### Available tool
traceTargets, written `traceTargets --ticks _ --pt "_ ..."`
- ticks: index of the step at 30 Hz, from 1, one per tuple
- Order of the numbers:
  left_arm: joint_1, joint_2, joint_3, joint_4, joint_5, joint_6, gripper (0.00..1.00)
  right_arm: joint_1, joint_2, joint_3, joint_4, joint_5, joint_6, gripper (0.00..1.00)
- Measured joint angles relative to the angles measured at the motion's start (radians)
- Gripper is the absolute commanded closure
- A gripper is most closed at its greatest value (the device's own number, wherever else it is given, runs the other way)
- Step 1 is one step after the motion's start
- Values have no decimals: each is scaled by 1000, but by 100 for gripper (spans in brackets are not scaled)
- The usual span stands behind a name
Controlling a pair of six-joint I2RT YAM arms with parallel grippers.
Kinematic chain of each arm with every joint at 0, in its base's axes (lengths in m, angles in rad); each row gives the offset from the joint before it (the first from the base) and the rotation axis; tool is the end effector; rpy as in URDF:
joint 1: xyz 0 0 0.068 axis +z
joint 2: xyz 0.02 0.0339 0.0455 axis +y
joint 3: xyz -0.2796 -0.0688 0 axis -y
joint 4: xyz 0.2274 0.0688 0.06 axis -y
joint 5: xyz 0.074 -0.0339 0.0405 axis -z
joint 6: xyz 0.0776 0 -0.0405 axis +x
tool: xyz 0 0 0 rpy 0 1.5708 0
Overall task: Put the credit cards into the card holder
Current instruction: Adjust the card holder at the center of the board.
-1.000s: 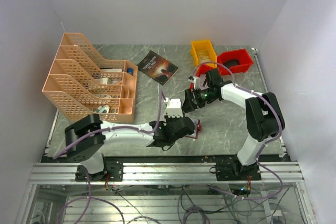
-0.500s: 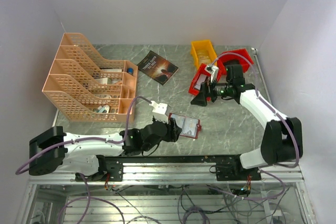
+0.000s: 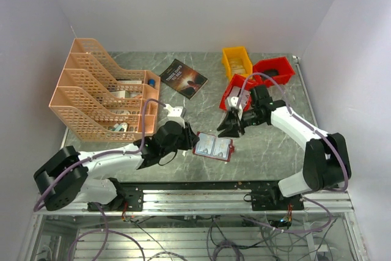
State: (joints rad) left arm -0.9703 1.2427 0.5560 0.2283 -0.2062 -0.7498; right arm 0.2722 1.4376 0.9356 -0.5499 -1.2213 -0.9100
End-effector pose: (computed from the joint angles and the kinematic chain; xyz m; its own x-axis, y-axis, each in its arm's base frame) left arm 0.1703 -0.2206 0.2141 -0.6626 -0.2130 -0.7180 0.3447 0.7644 -0.5448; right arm 0.2317 0.1404 0.2465 -0.0863 -0.3048 -0.9485 -0.9923 -0.0588 0.1092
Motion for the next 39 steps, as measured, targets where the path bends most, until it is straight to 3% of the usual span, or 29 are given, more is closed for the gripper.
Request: traceTargets --ticks 2,5,9,19,39 --pt "26 26 -10 13 32 0 67 29 28 -6 -72 15 -118 92" --pt "55 89 -12 19 64 2 70 67 22 -46 -55 111 -145 100" --pt "71 182 5 -25 65 19 72 130 18 -73 3 275 -133 100" --pt "72 256 18 -45 58 45 73 203 133 -72 83 483 -66 100" --pt "-11 314 -11 102 134 5 73 196 174 -21 64 542 -14 100"
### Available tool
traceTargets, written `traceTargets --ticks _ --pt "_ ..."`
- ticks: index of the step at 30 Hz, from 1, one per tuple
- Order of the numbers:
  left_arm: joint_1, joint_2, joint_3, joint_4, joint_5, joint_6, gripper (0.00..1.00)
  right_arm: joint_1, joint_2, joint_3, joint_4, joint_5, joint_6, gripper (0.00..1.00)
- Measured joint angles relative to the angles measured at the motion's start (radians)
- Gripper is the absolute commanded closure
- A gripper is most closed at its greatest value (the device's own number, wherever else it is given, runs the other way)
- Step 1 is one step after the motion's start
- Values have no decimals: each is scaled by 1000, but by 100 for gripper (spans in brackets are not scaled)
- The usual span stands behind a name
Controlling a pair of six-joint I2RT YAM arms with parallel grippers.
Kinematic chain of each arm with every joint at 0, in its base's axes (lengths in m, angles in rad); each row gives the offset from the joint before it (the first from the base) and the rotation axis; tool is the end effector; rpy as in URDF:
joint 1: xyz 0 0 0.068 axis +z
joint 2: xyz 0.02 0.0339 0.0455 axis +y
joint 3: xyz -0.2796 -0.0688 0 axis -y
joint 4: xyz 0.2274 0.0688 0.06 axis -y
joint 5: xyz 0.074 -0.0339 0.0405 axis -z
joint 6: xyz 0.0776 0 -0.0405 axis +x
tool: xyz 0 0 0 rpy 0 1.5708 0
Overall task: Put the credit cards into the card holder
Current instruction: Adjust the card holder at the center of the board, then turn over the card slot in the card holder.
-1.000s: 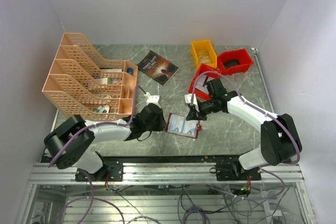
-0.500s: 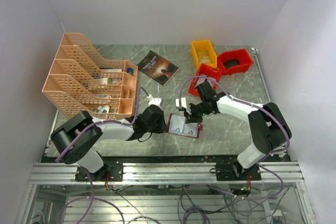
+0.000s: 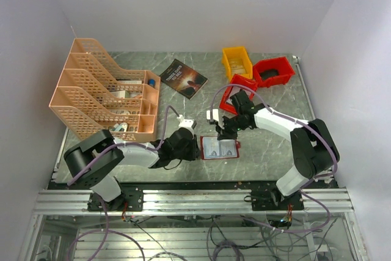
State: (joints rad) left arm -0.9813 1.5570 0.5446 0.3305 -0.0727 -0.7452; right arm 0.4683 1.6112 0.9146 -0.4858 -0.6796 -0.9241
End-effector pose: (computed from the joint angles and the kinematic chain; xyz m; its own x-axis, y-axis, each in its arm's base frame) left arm 0.1743 -0.2504 0.1366 -0.7984 -0.0227 -0.6016 0.3486 0.7972 -0.4928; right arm 0.2413 0.1767 0.1686 -0.0479 -0.7199 -0.6924 -0.9986 0.0201 0.0483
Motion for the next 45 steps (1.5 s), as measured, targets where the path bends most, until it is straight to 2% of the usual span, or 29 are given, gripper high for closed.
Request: traceTargets --ticks 3,9,14,19,30,45 --pt "-5 -14 -10 -2 -1 -6 72 -14 3 6 -21 4 -15 100" --pt "-6 -144 -72 -23 -31 -22 69 -24 19 8 -40 3 -23 100" --pt "-7 -280 -145 38 -52 -53 54 -24 55 13 -43 4 -11 100" --pt "-7 -327 -224 160 -60 -109 49 -24 59 13 -40 3 4 100" --pt "-7 -220 -243 380 -53 -188 52 -18 80 17 -31 -4 31 100" --pt "-7 -42 -224 485 -27 -221 57 -8 97 22 -16 -5 61 100"
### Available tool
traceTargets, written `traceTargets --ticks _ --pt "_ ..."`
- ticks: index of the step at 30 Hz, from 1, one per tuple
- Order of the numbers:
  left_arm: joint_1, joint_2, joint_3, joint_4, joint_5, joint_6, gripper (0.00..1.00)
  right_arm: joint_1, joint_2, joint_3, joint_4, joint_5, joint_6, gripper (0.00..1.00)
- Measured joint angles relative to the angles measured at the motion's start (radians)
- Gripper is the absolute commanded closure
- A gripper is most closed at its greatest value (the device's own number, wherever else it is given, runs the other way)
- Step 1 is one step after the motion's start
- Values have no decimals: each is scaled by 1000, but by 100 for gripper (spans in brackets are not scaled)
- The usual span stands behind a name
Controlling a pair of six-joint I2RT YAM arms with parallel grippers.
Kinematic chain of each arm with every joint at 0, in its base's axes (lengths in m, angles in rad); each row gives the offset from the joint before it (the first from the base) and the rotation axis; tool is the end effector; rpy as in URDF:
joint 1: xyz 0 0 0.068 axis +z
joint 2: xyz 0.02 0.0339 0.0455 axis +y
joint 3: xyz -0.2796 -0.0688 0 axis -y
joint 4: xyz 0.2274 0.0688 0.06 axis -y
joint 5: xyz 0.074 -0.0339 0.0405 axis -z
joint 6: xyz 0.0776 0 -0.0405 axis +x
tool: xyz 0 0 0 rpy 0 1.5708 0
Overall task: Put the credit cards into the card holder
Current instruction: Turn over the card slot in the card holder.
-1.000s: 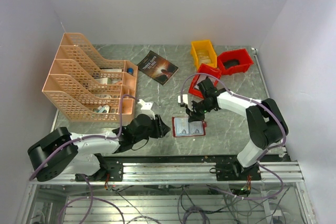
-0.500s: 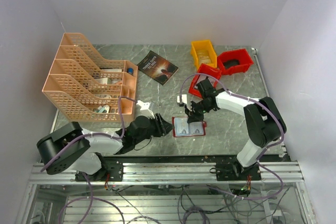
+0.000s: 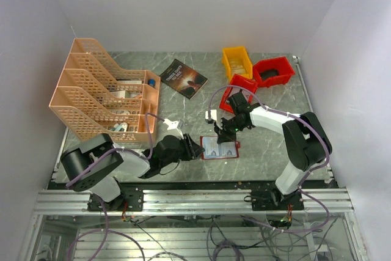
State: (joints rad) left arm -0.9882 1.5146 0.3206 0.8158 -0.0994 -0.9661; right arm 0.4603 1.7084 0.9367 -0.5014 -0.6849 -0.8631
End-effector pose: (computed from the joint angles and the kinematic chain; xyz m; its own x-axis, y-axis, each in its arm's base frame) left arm 0.1628 -0.2332 0.1475 -0.7573 -0.3385 -0.5585 0.2764 0.6087 -0.7437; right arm 0.2492 0.1784 0.1467 -0.1691 -0.7407 -0.6502 -0.9826 0.0748 0.1703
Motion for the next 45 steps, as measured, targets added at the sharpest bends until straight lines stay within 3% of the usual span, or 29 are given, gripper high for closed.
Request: traceTargets --ticks 16,45 --pt "0 29 27 17 4 -11 64 0 -8 19 -21 -40 0 100" --pt "0 81 48 29 9 -11 58 7 57 56 -42 -10 37 100"
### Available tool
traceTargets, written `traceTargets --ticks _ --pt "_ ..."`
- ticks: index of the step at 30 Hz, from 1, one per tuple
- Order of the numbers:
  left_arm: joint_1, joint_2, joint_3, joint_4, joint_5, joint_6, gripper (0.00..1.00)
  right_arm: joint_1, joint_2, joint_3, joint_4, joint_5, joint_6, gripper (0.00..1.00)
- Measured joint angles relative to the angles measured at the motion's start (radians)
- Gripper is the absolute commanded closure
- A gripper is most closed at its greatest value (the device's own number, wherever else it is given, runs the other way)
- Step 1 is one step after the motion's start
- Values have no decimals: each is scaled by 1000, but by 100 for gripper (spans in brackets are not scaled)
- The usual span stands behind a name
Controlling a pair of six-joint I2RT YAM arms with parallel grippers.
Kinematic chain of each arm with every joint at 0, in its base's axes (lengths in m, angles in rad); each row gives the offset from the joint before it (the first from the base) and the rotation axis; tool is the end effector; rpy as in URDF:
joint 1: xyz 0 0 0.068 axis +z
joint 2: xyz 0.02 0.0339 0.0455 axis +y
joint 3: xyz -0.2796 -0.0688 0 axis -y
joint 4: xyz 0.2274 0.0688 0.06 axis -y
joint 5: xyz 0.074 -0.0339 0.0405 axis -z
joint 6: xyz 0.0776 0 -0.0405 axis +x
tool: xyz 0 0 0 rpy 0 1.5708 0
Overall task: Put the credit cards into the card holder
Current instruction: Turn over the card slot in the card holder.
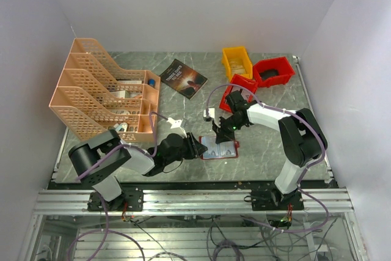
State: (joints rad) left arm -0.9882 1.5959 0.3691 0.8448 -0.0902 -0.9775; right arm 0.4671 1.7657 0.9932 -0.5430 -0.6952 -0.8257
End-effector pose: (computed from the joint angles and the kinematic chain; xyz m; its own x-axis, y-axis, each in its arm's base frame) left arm 0.1712 -0.2471 0.1428 -0.7661 -0.3381 -0.5466 0.2692 0.6035 -0.7506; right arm 0.2567 0.1852 0.1428 -0.2255 -0.7459 -0.6268 -0.9674 0.0953 0.2346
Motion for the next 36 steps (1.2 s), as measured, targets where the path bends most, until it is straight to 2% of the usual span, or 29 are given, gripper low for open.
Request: traceTargets --ticks 26,32,36 --pt "0 82 42 46 45 -3 58 4 0 2 -1 7 0 100" --pt "0 90 49 64 61 -3 59 3 -4 6 -11 -4 0 82" --pt "0 90 55 63 69 -3 59 -9 -39 8 -19 -28 0 79"
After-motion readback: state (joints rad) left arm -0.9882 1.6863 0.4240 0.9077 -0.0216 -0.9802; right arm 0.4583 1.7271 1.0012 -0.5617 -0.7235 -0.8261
